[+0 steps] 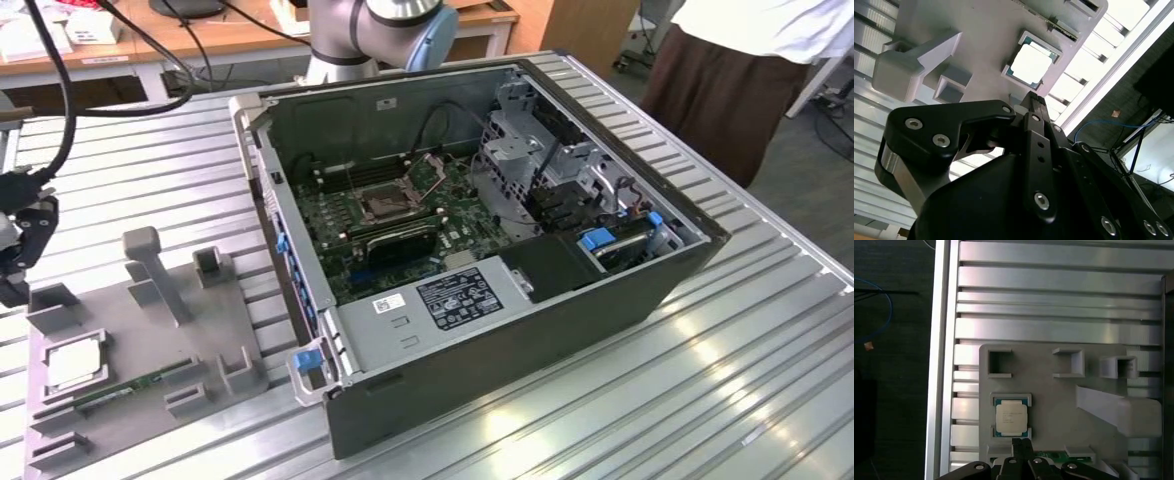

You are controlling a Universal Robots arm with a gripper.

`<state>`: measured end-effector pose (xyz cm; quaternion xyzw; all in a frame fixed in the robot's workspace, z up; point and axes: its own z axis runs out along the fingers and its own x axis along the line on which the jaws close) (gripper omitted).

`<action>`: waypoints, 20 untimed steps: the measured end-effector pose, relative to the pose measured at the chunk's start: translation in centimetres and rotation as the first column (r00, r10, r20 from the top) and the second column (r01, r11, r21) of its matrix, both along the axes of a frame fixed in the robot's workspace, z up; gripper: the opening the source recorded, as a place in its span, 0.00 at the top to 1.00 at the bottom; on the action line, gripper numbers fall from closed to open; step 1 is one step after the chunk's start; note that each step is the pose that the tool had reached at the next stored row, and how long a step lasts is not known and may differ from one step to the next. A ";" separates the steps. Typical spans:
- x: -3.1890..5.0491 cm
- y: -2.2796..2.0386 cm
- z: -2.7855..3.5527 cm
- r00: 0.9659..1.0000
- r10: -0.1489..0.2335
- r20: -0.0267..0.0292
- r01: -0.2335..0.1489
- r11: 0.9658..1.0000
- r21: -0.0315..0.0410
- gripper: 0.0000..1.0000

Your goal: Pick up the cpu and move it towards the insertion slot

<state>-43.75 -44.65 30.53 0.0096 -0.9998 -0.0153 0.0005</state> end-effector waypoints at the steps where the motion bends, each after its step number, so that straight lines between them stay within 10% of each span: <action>1: -0.01 -0.05 -0.19 1.000 0.000 0.000 0.000 1.000 0.000 0.89; 20: -0.01 -0.23 -1.94 1.000 0.000 0.000 0.000 1.000 0.000 0.89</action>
